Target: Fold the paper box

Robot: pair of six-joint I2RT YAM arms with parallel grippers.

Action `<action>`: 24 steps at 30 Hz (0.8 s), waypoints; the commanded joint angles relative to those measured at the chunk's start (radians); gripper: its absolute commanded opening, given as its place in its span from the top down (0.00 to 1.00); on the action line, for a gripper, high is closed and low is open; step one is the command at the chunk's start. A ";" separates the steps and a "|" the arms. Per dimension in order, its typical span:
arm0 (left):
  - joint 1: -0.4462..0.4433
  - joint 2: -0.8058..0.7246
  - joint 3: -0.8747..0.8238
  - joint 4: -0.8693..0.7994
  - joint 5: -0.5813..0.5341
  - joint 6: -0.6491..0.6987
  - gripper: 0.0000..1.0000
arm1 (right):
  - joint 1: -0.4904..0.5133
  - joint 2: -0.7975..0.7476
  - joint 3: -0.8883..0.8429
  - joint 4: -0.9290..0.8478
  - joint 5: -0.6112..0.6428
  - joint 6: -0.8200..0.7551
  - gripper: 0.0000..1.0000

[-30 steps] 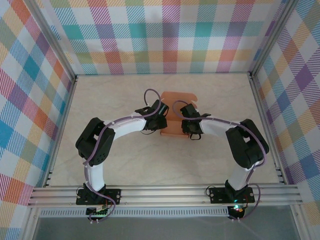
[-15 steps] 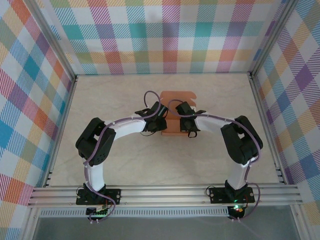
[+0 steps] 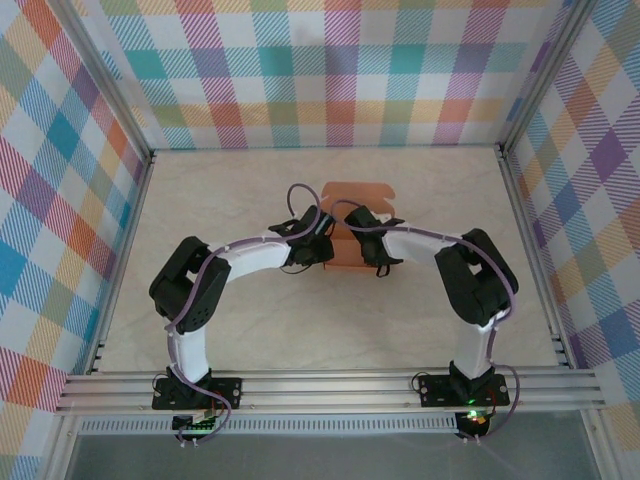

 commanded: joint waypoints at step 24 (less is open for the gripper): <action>0.008 -0.126 -0.090 0.060 -0.045 -0.007 0.69 | -0.022 0.052 0.072 -0.032 -0.082 -0.014 0.86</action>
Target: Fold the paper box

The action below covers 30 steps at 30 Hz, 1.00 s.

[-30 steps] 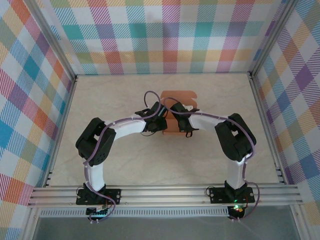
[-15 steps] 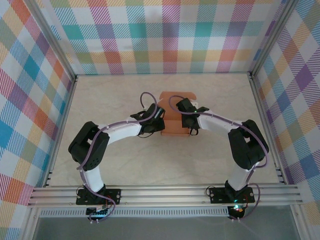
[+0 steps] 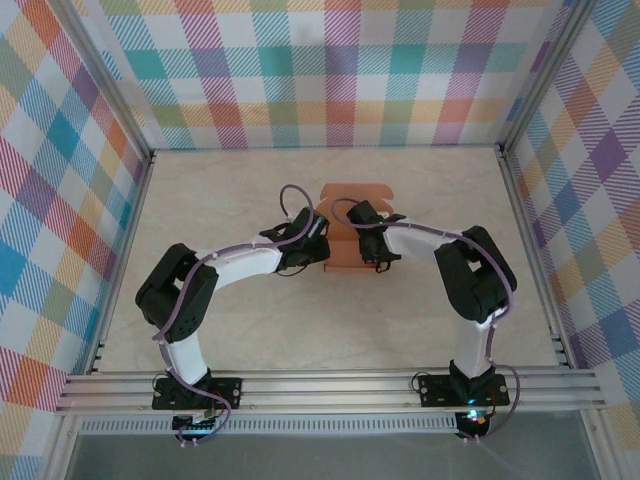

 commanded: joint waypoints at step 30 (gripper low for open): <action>0.175 -0.310 -0.106 0.162 0.213 0.364 0.37 | -0.217 -0.414 -0.062 0.100 -0.705 -0.551 0.25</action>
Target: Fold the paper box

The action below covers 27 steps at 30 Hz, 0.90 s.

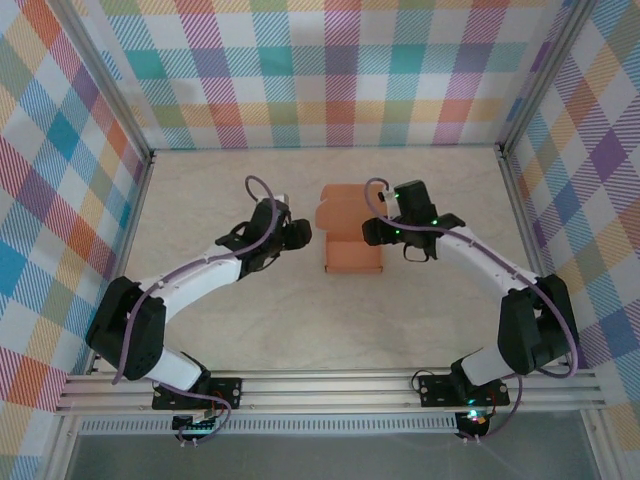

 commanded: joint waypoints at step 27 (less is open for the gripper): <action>0.131 0.421 0.674 -0.499 0.605 0.879 0.05 | -0.215 0.498 0.719 -0.640 -0.483 -0.650 0.59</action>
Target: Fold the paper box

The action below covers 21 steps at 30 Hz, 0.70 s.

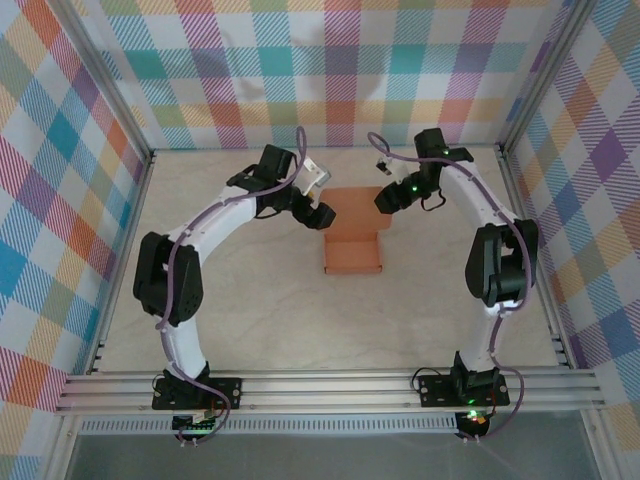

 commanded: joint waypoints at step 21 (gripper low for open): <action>0.032 0.168 0.212 -0.167 0.022 0.028 0.42 | -0.001 0.062 0.071 -0.075 0.072 -0.111 0.55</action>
